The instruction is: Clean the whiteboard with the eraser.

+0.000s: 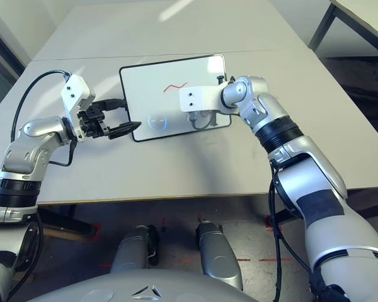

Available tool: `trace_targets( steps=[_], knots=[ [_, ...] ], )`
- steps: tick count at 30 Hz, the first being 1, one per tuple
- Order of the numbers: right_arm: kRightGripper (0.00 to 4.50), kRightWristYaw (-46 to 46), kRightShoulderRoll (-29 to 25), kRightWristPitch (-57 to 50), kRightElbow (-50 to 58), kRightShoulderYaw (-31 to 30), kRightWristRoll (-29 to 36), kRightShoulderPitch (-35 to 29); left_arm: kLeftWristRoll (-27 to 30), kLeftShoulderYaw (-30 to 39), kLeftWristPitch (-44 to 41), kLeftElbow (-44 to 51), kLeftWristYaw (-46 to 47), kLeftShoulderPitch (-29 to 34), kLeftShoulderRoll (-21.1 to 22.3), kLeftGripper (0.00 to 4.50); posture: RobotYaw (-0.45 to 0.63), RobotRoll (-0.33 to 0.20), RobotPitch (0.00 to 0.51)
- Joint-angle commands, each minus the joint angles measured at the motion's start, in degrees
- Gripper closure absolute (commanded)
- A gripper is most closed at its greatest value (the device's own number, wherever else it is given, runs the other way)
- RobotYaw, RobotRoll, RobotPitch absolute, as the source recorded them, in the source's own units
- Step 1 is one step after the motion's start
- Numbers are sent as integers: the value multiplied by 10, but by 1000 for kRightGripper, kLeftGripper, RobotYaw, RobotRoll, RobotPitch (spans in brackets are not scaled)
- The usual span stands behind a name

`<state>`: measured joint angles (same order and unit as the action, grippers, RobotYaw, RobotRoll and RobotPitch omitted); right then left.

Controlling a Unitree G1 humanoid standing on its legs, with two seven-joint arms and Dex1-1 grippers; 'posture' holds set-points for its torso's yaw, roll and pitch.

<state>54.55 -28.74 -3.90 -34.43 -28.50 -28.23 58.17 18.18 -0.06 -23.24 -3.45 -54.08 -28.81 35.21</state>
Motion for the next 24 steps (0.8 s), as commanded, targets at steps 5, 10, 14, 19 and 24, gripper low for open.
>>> trace_targets(
  steps=[5,10,14,19,24],
  knots=[
    [4233,-14,-26,4,-25,-7,-24,-22,0,4,1,-13,-4,1,6,0,-118,0,102],
    [4233,-24,-35,8,-49,-3,-31,-16,2,7,2,-21,-6,-4,7,0,-118,0,101],
    [4233,-29,-39,12,-64,-1,-35,-11,3,7,3,-26,-9,-7,8,0,-120,0,103],
    [4233,-36,-47,21,-86,-1,-39,-5,2,8,4,-34,-11,-11,9,0,-121,0,105],
    [4233,-42,-46,26,-103,3,-43,3,1,7,5,-37,-12,-13,10,0,-122,0,107]
  ],
)
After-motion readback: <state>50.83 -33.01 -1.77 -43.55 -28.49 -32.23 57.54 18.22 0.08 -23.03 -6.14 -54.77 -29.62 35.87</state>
